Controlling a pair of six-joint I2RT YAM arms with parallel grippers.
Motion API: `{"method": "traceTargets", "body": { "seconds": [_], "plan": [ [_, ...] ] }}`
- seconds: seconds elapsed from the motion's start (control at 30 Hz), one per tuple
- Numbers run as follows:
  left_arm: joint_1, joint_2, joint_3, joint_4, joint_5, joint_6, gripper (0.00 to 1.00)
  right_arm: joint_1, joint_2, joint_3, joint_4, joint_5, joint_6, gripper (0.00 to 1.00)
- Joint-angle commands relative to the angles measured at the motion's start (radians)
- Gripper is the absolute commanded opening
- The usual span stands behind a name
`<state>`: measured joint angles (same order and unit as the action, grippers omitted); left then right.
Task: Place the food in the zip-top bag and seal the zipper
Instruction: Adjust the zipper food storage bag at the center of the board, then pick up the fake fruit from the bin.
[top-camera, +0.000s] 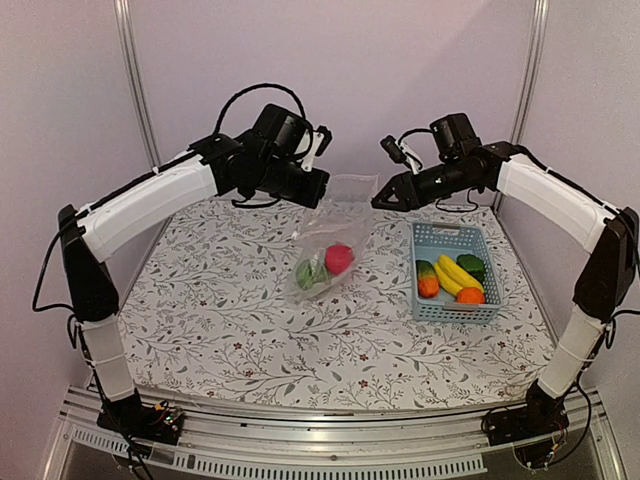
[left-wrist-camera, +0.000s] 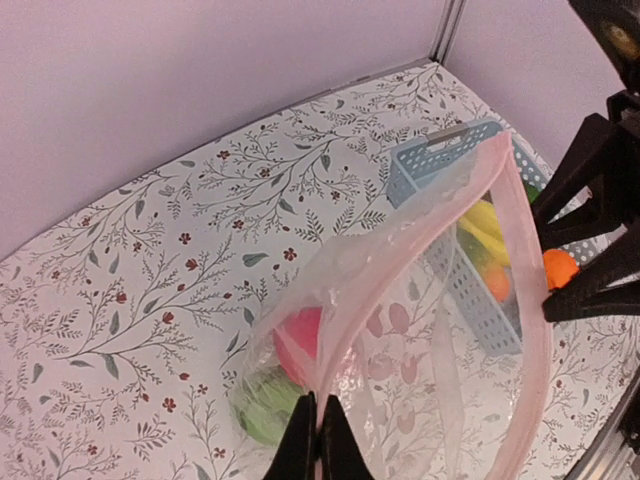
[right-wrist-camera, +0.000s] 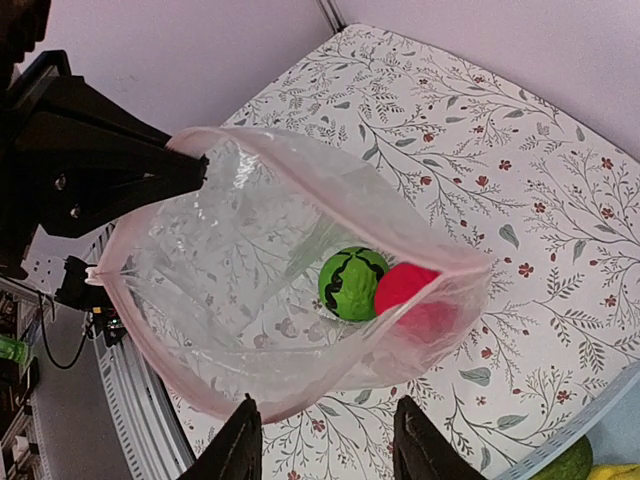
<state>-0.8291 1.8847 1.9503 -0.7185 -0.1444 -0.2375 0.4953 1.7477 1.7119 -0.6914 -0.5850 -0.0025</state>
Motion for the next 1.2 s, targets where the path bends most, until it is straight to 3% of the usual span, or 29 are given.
{"method": "traceTargets", "body": {
  "seconds": [0.0, 0.3, 0.47, 0.63, 0.9, 1.17],
  "plan": [
    [0.008, 0.028, 0.092, -0.04, -0.128, 0.076, 0.0, -0.042, -0.066, 0.064, -0.03, -0.058, -0.044, 0.48],
    [0.064, 0.067, 0.211, -0.073, -0.178, 0.197, 0.0, -0.29, -0.131, -0.005, -0.069, -0.161, -0.124, 0.6],
    [0.065, 0.084, 0.199, -0.058, -0.112, 0.236, 0.0, -0.392, -0.151, -0.133, -0.079, -0.034, -0.235, 0.64],
    [0.061, 0.119, 0.179, -0.02, 0.032, 0.236, 0.0, -0.4, -0.117, -0.25, -0.093, 0.153, -0.373, 0.63],
    [0.059, 0.109, 0.087, 0.071, 0.169, 0.193, 0.0, -0.388, -0.03, -0.295, -0.13, 0.024, -0.387, 0.57],
    [0.052, 0.075, 0.004, 0.138, 0.186, 0.142, 0.0, -0.305, 0.076, -0.293, -0.151, 0.036, -0.335, 0.51]
  ]
}}
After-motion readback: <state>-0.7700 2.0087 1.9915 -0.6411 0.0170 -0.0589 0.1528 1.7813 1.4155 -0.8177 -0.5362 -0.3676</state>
